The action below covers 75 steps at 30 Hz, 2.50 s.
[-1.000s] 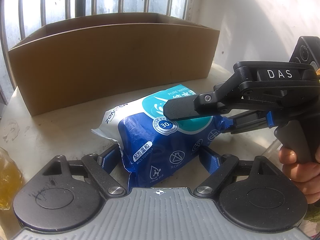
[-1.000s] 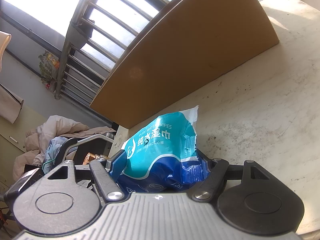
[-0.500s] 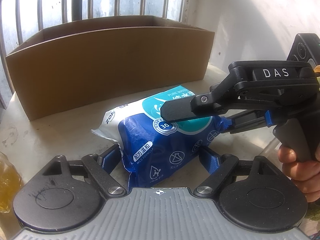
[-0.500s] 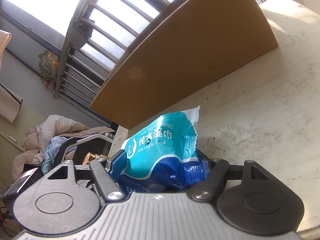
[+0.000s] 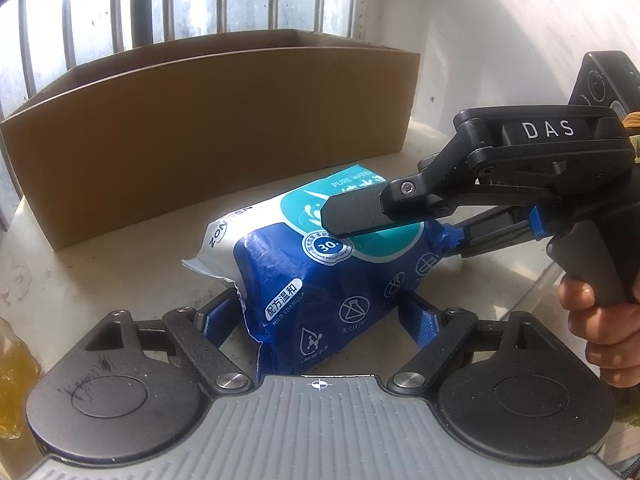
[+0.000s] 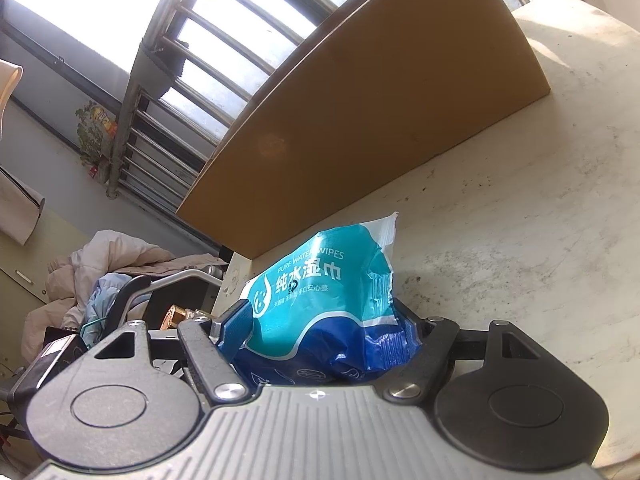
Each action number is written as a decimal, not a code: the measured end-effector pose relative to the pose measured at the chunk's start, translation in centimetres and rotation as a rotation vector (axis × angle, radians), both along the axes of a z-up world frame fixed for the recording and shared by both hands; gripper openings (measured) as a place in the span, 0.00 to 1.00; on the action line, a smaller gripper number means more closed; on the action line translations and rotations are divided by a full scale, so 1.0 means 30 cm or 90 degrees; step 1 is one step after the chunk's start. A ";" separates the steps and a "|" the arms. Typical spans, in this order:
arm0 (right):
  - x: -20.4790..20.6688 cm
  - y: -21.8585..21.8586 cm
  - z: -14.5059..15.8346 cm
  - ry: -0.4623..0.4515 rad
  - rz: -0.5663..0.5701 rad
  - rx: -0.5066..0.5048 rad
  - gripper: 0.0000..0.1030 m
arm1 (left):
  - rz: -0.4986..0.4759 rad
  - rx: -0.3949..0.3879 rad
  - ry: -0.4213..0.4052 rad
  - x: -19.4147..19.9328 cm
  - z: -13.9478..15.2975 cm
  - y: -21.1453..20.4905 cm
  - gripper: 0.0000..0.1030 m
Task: Organize objects
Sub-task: 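Hold the wet-wipes pack in the right gripper above the table, then carry the wipes pack into the cardboard box and open the right gripper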
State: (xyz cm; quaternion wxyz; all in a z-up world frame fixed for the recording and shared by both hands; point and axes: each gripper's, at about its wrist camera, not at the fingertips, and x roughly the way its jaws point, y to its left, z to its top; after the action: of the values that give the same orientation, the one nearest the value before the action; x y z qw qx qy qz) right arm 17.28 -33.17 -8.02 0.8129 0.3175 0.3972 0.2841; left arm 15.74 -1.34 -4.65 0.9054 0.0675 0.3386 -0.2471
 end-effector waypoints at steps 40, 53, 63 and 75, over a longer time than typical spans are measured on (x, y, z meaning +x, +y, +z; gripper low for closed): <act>-0.011 0.001 0.038 -0.026 0.003 0.006 0.74 | 0.011 0.003 -0.020 -0.027 0.037 -0.015 0.85; 0.006 -0.015 0.222 -0.110 0.001 0.010 0.74 | 0.013 -0.011 -0.075 -0.012 0.233 -0.033 0.85; 0.150 -0.033 0.478 -0.209 0.006 -0.061 0.74 | 0.018 -0.050 -0.089 0.170 0.457 -0.087 0.85; 0.610 -0.044 0.560 -0.109 0.049 -0.093 0.75 | 0.073 -0.087 0.024 0.566 0.506 -0.124 0.85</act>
State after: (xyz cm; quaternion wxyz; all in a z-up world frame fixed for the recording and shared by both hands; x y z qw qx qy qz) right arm 35.58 -34.48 8.78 0.8533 0.2163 0.3579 0.3115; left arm 32.72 -5.07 10.53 0.9142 -0.0188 0.3409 -0.2184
